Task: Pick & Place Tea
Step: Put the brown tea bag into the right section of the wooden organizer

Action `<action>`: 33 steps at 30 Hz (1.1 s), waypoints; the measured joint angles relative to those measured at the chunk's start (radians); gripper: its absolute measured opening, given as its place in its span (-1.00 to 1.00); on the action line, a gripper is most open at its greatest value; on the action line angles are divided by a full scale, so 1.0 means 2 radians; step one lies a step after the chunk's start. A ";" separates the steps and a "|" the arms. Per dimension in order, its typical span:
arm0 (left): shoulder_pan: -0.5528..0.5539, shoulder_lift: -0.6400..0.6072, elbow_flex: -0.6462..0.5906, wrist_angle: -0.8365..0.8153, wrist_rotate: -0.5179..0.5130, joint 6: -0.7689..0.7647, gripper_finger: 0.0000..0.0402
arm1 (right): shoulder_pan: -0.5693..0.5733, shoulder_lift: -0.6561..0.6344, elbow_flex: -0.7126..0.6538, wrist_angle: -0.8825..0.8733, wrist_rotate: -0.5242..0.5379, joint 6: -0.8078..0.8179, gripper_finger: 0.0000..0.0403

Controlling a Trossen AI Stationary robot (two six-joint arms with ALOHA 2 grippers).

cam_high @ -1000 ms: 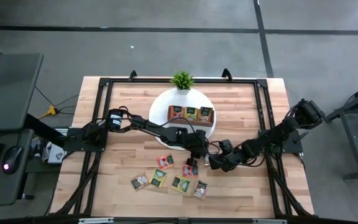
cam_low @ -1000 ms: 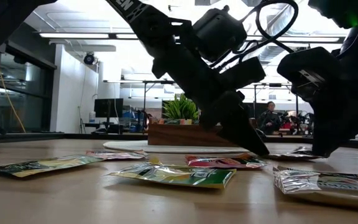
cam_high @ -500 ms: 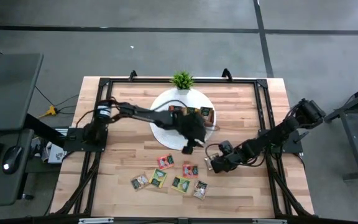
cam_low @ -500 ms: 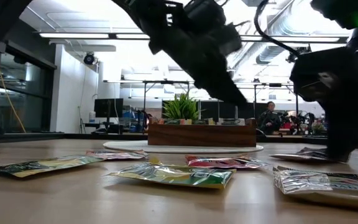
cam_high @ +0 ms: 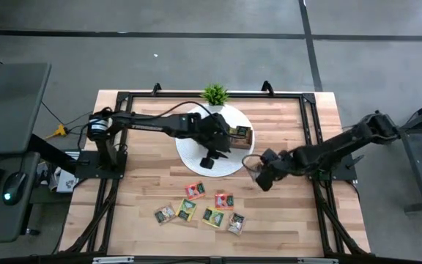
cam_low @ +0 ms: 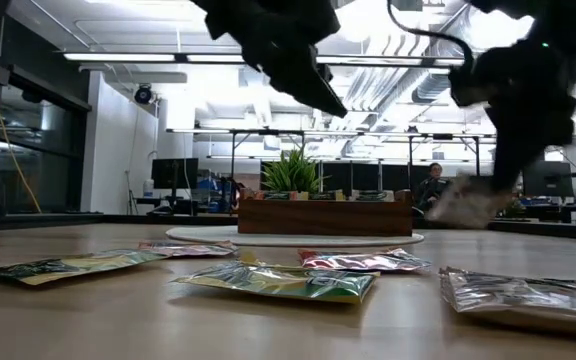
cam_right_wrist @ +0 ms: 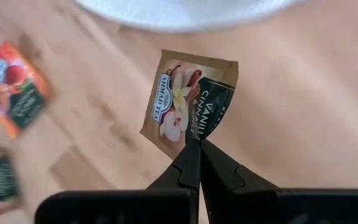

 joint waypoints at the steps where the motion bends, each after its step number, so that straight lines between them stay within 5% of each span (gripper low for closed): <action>1: 0.003 -0.004 -0.012 0.009 0.000 -0.004 -0.45 | -0.010 -0.005 0.014 -0.023 0.006 -0.032 -1.00; 9: 0.020 -0.077 -0.164 0.075 0.007 -0.079 -0.45 | -0.113 -0.004 0.140 -0.149 0.040 -0.314 -1.00; 18: 0.019 -0.209 -0.346 0.262 -0.028 -0.217 -0.45 | -0.230 0.031 0.227 -0.179 0.034 -0.573 -1.00; 33: 0.019 -0.361 -0.446 0.303 -0.091 -0.266 -0.45 | -0.291 0.198 0.326 -0.189 0.001 -0.746 -1.00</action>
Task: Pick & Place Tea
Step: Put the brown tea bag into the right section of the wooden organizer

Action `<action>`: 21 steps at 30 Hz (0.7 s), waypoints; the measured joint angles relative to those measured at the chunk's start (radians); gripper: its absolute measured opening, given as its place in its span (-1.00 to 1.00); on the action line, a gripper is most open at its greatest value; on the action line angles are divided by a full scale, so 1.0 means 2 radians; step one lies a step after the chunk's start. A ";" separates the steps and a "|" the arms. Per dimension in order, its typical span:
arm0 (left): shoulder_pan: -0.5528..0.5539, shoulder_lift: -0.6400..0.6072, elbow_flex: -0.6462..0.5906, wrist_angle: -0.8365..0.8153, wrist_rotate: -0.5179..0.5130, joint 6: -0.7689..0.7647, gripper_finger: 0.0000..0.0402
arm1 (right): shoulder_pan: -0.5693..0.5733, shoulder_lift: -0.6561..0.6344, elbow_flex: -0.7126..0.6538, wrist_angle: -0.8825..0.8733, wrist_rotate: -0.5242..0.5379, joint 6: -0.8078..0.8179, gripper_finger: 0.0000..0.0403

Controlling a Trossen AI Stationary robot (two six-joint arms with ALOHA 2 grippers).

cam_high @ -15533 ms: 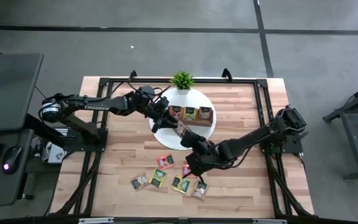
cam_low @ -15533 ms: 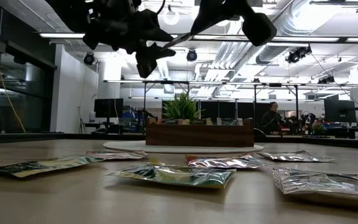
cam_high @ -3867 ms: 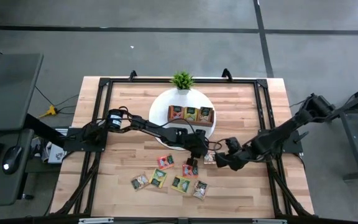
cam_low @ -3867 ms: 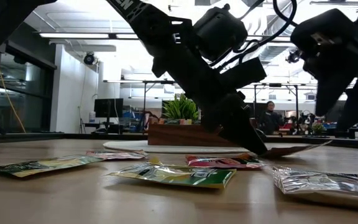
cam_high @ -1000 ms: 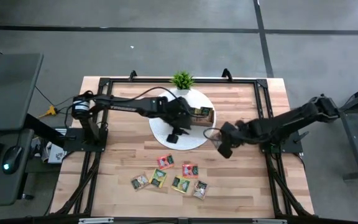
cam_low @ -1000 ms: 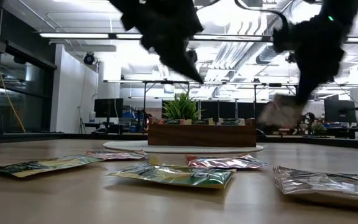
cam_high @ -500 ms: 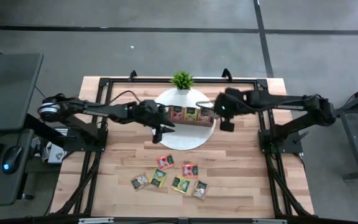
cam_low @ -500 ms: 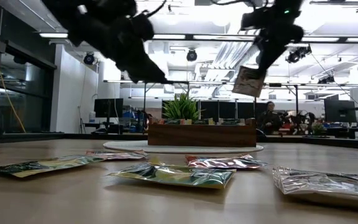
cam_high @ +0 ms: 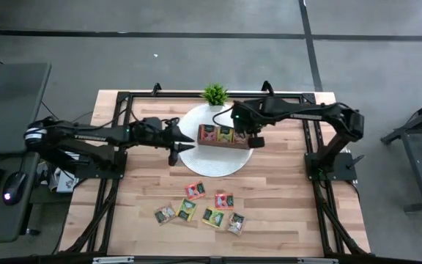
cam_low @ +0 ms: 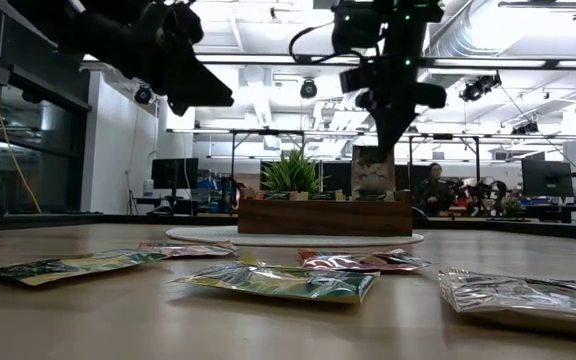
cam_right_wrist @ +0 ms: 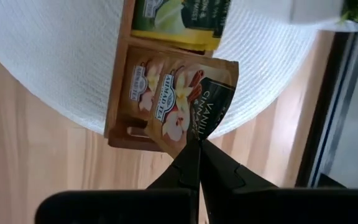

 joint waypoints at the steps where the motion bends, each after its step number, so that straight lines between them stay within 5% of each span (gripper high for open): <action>1: 0.000 -0.003 0.000 0.002 -0.001 0.000 -0.45 | 0.000 0.003 0.001 0.000 0.001 -0.002 -1.00; 21: 0.000 -0.007 -0.002 0.001 0.002 -0.005 -0.45 | 0.003 0.008 0.002 0.010 0.024 -0.010 -1.00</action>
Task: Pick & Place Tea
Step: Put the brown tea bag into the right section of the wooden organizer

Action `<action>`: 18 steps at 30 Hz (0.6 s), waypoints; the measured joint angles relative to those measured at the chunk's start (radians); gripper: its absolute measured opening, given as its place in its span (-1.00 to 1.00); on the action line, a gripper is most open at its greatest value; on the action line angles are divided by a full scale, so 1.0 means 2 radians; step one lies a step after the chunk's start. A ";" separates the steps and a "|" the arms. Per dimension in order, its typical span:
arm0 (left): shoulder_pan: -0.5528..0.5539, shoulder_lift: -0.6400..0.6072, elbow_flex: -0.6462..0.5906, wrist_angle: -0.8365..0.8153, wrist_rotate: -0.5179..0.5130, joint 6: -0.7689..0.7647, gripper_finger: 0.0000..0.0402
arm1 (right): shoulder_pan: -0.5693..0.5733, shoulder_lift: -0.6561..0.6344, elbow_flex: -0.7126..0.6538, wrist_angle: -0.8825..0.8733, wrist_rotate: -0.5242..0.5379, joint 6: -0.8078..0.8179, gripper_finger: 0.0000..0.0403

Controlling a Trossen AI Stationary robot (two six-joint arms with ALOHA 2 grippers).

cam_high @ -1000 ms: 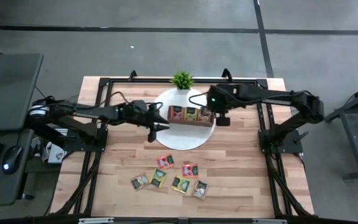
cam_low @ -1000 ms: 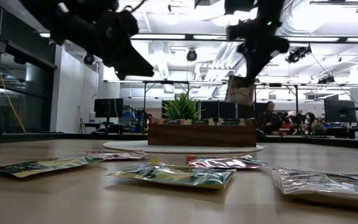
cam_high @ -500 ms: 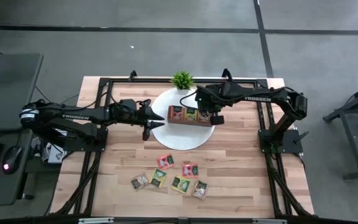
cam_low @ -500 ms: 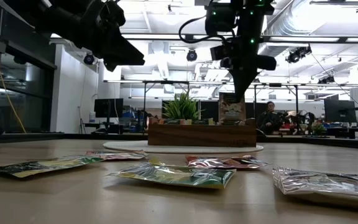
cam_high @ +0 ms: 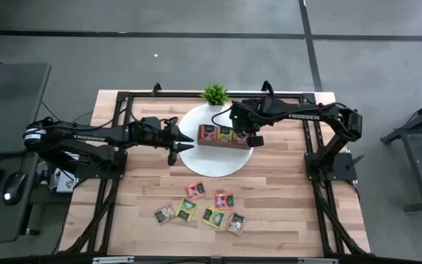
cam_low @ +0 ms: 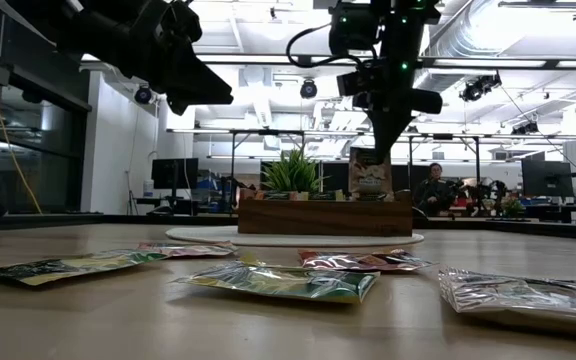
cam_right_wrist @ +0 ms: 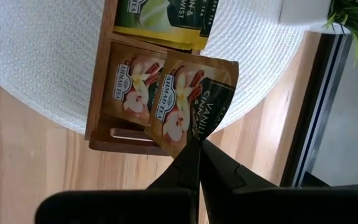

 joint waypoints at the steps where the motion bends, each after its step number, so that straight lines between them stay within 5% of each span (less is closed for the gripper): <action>1: 0.000 0.000 0.000 0.000 0.000 0.000 -0.45 | 0.001 0.000 0.000 0.000 0.001 0.000 -1.00; 18: 0.000 0.000 0.000 -0.002 0.004 0.000 -0.45 | 0.013 0.000 0.000 -0.001 0.011 0.012 -1.00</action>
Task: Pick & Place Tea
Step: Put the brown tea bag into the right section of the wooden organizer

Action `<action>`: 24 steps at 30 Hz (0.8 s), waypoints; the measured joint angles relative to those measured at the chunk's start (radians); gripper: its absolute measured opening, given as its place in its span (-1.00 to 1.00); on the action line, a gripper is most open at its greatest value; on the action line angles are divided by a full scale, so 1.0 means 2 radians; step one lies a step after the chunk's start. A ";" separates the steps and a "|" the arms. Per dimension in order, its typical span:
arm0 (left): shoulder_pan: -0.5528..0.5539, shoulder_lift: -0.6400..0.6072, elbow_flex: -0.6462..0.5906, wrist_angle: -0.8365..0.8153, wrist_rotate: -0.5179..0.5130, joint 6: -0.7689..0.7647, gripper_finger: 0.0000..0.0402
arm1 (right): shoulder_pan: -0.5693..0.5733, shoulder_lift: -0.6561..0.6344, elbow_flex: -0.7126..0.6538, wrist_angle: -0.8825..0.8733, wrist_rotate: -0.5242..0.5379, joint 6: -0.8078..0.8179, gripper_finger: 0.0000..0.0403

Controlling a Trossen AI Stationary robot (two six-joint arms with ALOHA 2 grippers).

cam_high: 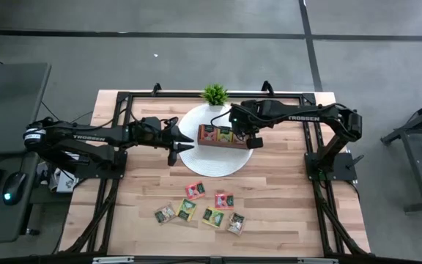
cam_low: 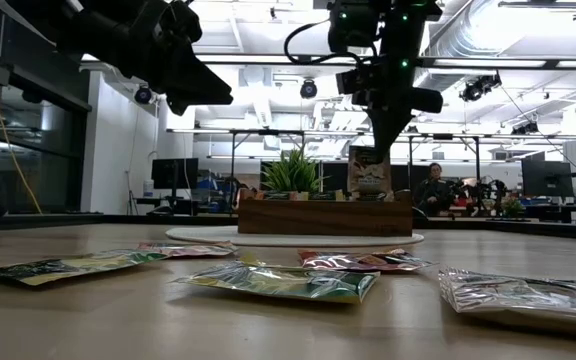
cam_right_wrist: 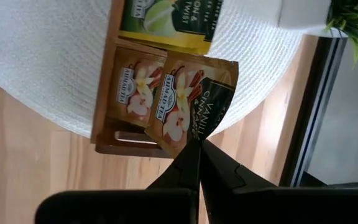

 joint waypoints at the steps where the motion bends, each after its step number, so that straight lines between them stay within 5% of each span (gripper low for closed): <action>1: 0.000 0.000 0.000 0.000 0.000 0.000 -0.45 | 0.001 0.000 0.000 -0.001 -0.002 0.001 -1.00; 24: 0.000 0.000 0.000 0.000 0.011 -0.003 -0.45 | 0.005 0.000 -0.001 -0.018 -0.008 0.009 -1.00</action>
